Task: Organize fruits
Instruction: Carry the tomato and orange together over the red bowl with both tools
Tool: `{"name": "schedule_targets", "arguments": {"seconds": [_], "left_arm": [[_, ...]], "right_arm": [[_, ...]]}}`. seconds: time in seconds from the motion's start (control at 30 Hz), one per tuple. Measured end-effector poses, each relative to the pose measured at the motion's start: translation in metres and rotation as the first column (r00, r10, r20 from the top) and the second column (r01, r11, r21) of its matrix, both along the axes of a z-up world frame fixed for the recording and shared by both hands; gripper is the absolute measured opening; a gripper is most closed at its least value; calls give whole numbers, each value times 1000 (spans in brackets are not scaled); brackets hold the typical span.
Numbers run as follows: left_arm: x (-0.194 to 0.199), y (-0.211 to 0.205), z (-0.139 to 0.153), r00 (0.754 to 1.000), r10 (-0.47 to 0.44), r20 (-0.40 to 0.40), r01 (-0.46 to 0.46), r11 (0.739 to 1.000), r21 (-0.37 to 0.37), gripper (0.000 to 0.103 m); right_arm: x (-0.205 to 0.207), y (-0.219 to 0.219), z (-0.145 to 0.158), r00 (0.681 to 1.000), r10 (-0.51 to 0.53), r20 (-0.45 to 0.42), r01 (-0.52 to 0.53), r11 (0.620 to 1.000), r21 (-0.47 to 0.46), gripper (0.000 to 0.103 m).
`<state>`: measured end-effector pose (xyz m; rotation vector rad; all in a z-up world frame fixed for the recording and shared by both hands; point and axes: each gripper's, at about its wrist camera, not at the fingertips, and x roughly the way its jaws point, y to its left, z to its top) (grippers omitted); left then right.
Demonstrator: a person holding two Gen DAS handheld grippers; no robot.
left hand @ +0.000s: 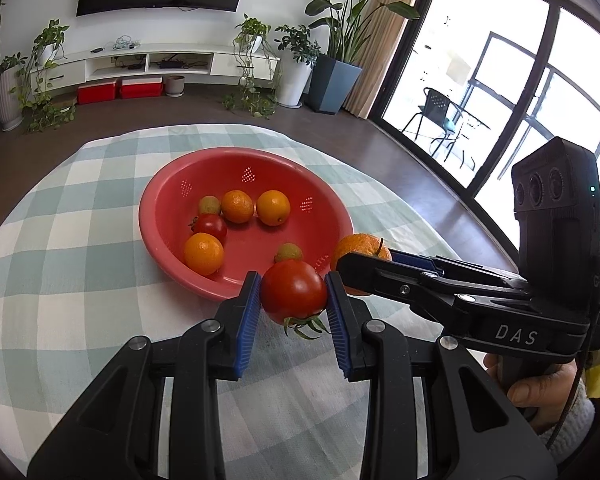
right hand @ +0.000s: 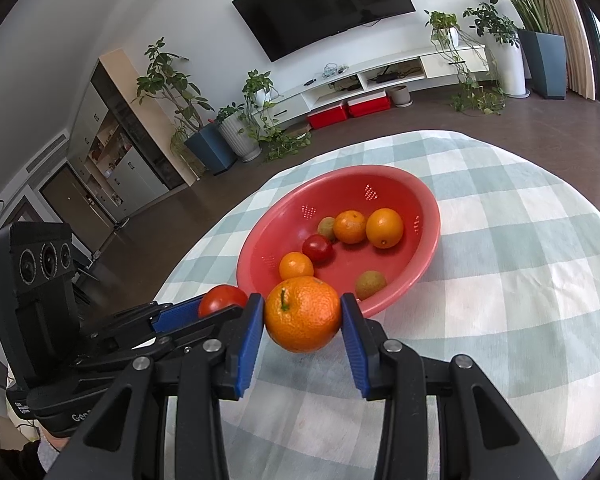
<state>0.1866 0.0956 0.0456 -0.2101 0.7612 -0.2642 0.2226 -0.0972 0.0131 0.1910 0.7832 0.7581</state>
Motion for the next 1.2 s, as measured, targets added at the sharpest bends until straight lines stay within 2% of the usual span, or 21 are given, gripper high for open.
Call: {"name": "schedule_targets", "arguments": {"seconds": [1.2], "left_arm": [[9, 1, 1, 1000, 7, -4, -7, 1000, -3, 30]], "right_arm": [[4, 2, 2, 1000, 1, -5, -1, 1000, -2, 42]]}}
